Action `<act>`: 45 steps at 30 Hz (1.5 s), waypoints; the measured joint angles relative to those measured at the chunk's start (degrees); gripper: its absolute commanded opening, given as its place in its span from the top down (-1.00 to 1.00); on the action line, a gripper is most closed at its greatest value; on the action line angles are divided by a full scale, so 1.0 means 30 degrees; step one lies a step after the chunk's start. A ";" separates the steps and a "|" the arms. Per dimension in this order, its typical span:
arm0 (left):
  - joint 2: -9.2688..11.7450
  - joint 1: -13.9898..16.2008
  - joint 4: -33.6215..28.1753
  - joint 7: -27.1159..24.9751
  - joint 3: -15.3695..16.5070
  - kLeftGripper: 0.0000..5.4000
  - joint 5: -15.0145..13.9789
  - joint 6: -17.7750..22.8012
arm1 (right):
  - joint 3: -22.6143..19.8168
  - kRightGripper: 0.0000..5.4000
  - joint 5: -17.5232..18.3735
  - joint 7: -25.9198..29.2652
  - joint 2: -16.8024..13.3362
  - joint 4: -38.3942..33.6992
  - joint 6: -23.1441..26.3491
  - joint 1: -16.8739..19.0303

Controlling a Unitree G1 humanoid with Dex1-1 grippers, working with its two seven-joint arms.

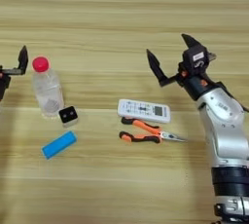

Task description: Move the objects on the table

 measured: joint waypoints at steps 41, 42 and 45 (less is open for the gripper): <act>-0.0449 -0.0527 0.1489 0.0729 -0.0403 -1.00 0.0586 0.0020 | 0.3364 -1.00 0.0652 1.4615 -0.7563 0.1655 0.3685 0.3575; -0.0461 -0.0527 0.1498 0.0732 -0.0402 -1.00 0.0587 0.0020 | 0.3474 -1.00 0.0636 1.4613 -0.7557 0.1657 0.3687 0.3576; -0.0498 -0.0530 0.1512 0.0732 -0.0401 -1.00 0.0590 0.0020 | 0.3796 -1.00 0.0517 1.4554 -0.7410 0.1708 0.3667 0.3648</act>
